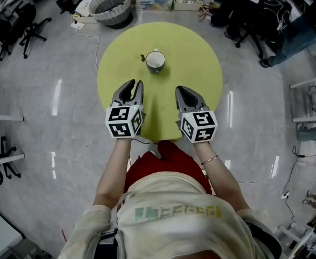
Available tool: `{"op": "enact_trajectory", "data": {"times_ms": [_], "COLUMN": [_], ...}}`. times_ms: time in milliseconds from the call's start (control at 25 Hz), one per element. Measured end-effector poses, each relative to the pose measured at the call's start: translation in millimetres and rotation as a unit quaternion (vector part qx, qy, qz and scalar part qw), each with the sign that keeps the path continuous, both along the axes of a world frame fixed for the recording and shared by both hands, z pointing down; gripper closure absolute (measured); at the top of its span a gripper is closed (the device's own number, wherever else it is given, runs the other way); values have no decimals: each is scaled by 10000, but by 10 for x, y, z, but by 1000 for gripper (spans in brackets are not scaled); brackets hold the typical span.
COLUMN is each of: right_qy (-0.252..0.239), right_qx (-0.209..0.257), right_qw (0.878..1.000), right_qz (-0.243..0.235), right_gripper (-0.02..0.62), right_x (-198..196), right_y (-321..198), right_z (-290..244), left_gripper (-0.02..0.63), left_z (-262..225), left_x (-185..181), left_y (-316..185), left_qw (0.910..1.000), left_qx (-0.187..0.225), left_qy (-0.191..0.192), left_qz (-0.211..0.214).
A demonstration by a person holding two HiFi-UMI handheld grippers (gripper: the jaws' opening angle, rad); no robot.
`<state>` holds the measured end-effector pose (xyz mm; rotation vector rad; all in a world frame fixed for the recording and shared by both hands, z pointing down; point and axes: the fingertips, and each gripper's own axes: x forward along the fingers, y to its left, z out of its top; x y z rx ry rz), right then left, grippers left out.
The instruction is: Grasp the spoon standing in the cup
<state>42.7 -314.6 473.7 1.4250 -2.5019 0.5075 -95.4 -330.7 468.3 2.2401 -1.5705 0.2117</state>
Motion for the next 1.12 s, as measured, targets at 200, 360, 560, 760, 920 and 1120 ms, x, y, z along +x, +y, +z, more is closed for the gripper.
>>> {"op": "enact_trajectory", "data": {"times_ms": [200,360,560,760,920,1120], "right_qy": [-31,-41,-56,-63,-16,-35], "right_qx": [-67,-125,-227,-326,-393,-476], "right_qw": [9999,9998,9996,9993,9990,9986], "right_qz": [-81,-153,-176,-176,-214,-235], "right_gripper": [557,557,557,557,557,557], "right_x": [65,106,125,149,136,184], "right_y": [-283,-460,-663,-828,-889,-968], "right_z": [72,128,223,321,410,486], "left_gripper": [505,497,487,479,476,472], "left_z": [103,163,257,373,464,531], "left_x": [86,139,169,179,175,238], "left_y": [-334,-553,-781,-994,-1112,-1239], "left_qw": [9999,9997,9993,9985,9977,9968], "left_qx": [-126,-199,-308,-469,-583,-675], "left_qy": [-59,-73,-67,60,169,231], "left_qz": [-55,-143,-189,-269,-304,-352]}}
